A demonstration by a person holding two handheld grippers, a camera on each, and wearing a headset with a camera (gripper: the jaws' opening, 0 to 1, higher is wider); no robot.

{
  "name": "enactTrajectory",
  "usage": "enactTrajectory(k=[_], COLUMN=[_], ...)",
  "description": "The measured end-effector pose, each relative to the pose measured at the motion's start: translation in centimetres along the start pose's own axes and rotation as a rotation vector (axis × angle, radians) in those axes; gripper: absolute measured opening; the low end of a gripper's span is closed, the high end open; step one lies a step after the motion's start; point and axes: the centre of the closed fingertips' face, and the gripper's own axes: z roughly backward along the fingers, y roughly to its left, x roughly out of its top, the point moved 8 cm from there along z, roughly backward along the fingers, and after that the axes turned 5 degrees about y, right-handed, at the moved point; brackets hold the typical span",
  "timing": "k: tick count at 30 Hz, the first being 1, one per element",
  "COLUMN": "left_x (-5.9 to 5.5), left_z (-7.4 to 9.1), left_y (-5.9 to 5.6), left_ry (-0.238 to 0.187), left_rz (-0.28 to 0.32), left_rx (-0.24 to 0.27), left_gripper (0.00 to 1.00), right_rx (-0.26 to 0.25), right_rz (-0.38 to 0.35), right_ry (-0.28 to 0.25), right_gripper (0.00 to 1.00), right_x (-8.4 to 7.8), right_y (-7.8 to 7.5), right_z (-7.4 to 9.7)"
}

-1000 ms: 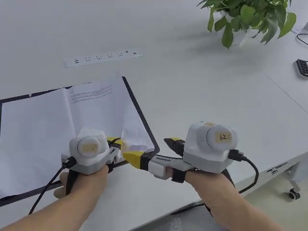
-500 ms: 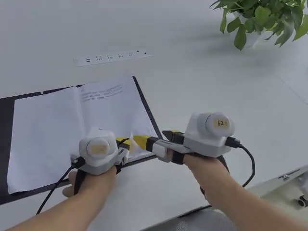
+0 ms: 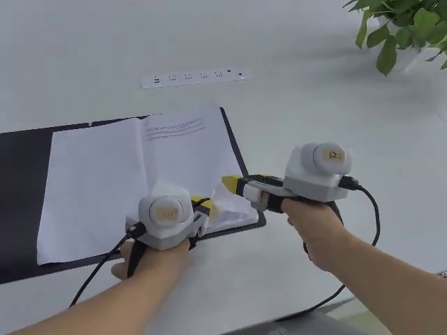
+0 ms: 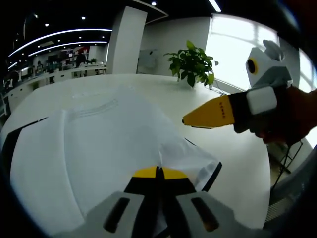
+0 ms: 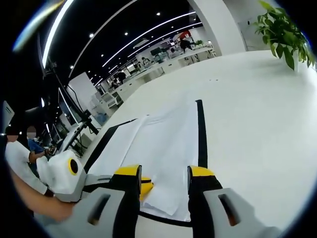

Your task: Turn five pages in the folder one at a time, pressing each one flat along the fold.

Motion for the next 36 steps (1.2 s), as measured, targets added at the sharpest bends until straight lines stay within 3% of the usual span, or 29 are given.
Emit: enactTrajectory(k=[11,16,20,27,33,36], left_x=[0.0,0.0,0.0,0.0,0.1,0.2], left_z=[-0.1,-0.1,0.0,0.0,0.1,0.4], left_y=[0.0,0.1,0.1,0.1,0.1,0.1], left_ry=[0.0,0.0,0.0,0.002,0.006,0.017], left_rz=[0.001,0.0,0.001,0.006,0.025,0.075], left_rx=[-0.003,-0.004,-0.005,-0.007,-0.013,-0.033], left_gripper=[0.0,0.0,0.0,0.0,0.01,0.04], right_rx=[0.015,0.026,0.025,0.028,0.039,0.032], right_rz=[0.0,-0.002,-0.028,-0.1,-0.18,-0.22], right_ry=[0.05,0.071,0.091,0.08,0.088,0.078], right_gripper=[0.31,0.25,0.14,0.01,0.0,0.0], right_x=[-0.3,-0.5,-0.8,-0.9,-0.8,-0.6], right_y=[-1.0,-1.0,-1.4,-1.1,-1.0,-1.2], right_z=[-1.5,-1.9,-2.0,-1.4,-1.2,-0.8])
